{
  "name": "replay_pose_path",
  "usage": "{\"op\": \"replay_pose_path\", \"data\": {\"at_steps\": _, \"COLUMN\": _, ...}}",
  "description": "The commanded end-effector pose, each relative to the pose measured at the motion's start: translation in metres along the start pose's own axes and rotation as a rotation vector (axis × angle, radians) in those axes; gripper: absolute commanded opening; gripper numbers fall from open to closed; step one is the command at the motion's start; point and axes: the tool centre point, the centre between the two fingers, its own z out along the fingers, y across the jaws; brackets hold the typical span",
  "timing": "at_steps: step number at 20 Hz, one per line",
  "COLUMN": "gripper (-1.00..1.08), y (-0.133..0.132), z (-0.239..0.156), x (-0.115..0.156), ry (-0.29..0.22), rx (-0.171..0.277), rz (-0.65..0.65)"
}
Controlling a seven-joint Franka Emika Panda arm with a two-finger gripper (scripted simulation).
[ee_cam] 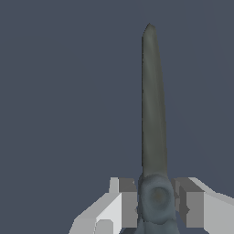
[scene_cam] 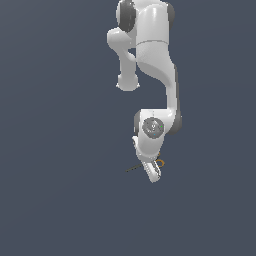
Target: Pick up the object and move it to a goal position.
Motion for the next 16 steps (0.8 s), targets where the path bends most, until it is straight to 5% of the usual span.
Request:
{"op": "replay_pose_path", "data": {"at_steps": 1, "gripper": -1.0, "y": 0.001, "z": -0.002, "x": 0.001, "ry": 0.0, "rx": 0.001, "rz": 0.0}}
{"op": "replay_pose_path", "data": {"at_steps": 16, "gripper": -1.0, "y": 0.036, "z": -0.071, "x": 0.033, "ry": -0.002, "rx": 0.001, "rz": 0.001}}
